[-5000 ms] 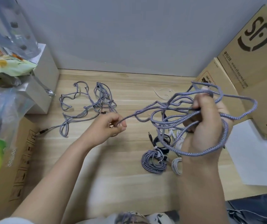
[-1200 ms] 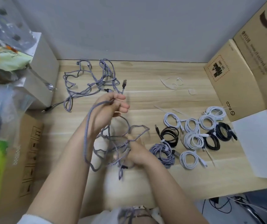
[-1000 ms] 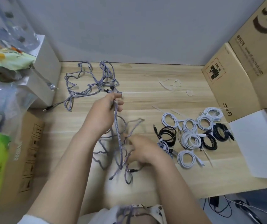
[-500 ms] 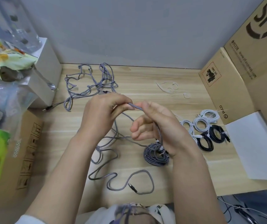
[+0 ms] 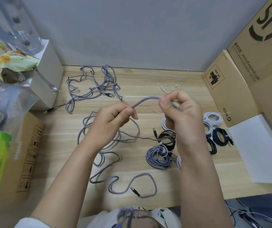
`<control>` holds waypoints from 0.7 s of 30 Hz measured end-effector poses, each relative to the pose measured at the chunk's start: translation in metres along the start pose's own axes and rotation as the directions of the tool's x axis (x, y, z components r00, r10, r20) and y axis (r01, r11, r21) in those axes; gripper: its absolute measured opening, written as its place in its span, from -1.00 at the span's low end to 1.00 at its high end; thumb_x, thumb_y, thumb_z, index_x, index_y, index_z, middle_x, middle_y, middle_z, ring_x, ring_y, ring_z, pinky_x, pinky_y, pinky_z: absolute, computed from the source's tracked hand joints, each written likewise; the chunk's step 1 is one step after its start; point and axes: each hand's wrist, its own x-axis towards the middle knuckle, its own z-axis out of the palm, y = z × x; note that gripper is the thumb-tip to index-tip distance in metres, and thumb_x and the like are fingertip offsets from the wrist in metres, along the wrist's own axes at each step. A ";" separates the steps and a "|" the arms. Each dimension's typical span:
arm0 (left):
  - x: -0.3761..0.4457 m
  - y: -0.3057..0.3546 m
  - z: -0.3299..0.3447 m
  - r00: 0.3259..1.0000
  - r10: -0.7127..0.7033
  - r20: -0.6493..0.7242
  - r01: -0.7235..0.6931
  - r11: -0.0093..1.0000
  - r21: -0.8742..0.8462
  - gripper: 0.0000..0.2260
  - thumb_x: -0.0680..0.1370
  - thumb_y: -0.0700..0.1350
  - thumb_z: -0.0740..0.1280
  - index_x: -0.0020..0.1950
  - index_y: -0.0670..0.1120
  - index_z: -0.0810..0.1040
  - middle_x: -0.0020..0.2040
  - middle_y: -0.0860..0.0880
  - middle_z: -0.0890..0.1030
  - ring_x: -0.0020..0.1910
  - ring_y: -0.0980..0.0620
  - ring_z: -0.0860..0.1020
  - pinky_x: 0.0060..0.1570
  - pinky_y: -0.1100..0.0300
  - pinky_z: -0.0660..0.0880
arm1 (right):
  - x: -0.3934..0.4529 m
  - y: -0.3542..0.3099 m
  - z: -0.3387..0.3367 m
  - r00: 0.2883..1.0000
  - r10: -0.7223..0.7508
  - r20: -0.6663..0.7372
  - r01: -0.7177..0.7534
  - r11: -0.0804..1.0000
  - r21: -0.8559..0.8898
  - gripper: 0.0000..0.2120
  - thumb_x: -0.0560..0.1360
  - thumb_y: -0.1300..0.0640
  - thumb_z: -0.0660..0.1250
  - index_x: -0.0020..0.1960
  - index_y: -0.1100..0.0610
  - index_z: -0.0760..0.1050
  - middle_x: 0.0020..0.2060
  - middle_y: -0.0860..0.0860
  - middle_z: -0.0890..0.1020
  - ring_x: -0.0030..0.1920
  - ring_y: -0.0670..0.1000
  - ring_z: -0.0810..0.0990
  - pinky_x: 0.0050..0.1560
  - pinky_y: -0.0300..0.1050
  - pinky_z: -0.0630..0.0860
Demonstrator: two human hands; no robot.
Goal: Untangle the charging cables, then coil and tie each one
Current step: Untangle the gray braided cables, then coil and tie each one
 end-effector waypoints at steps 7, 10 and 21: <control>-0.006 0.020 -0.002 0.965 -0.008 0.264 0.191 0.710 -0.677 -0.76 0.46 0.13 0.37 -0.33 0.04 0.50 -0.47 0.14 0.17 -0.54 0.20 0.11 -0.58 0.44 0.14 | 0.012 0.026 0.003 0.994 0.070 -0.083 -0.063 0.995 0.076 -0.75 0.52 0.15 0.32 -0.33 0.00 0.48 -0.53 -0.15 0.40 -0.58 -0.19 0.22 -0.54 -0.41 0.15; 0.003 0.035 -0.004 0.938 0.183 0.295 0.221 0.340 -0.914 -0.85 0.58 -0.07 0.24 -0.08 -0.10 0.54 -0.44 0.08 0.21 -0.51 0.17 0.15 -0.56 0.38 0.17 | 0.011 0.038 0.012 0.990 0.118 0.083 -0.105 0.982 -0.155 -0.71 0.58 0.13 0.24 -0.32 0.02 0.48 -0.63 -0.20 0.38 -0.60 -0.19 0.29 -0.53 -0.40 0.20; 0.020 0.036 0.017 0.991 -0.088 0.102 0.127 0.360 -0.924 -0.66 0.57 -0.06 0.11 0.30 -0.15 0.35 -0.49 0.10 0.32 -0.57 0.18 0.29 -0.62 0.39 0.22 | -0.006 0.031 0.015 0.773 0.438 0.458 -0.254 0.876 -0.409 -0.64 0.63 -0.07 0.06 -0.21 0.04 0.47 -0.54 -0.01 0.24 -0.65 -0.16 0.18 -0.61 -0.25 0.31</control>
